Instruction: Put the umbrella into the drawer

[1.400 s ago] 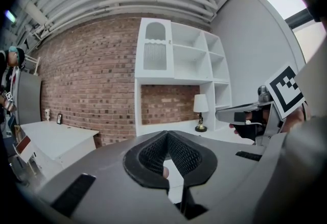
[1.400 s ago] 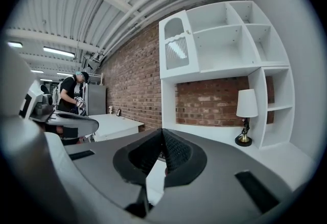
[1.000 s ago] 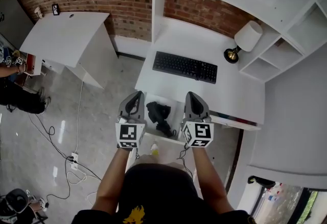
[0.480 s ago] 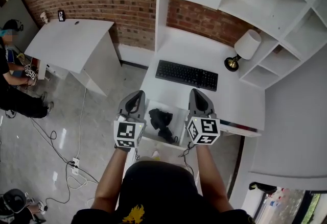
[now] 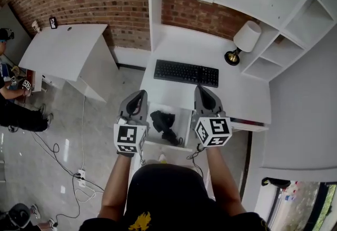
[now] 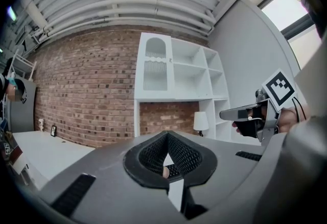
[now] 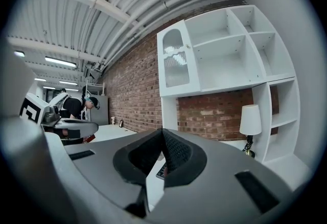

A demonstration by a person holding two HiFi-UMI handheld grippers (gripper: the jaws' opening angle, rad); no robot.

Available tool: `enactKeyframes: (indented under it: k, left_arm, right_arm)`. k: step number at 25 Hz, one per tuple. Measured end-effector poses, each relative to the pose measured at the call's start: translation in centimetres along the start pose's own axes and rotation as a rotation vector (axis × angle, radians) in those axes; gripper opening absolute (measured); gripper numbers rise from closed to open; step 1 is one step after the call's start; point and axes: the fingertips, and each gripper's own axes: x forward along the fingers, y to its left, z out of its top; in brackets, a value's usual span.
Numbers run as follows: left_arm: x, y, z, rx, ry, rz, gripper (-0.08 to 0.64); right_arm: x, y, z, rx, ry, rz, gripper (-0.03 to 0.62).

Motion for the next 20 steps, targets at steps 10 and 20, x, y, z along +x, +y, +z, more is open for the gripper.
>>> enactKeyframes:
  k: [10, 20]
  left_arm:
    - [1.4, -5.1, 1.7, -0.020, -0.039, -0.109, 0.017]
    - [0.8, -9.4, 1.4, 0.004, -0.041, -0.211, 0.016]
  right_arm:
    - [-2.5, -2.9, 2.0, -0.007, -0.018, -0.025, 0.000]
    - [-5.6, -3.0, 2.1, -0.059, -0.013, -0.045, 0.000]
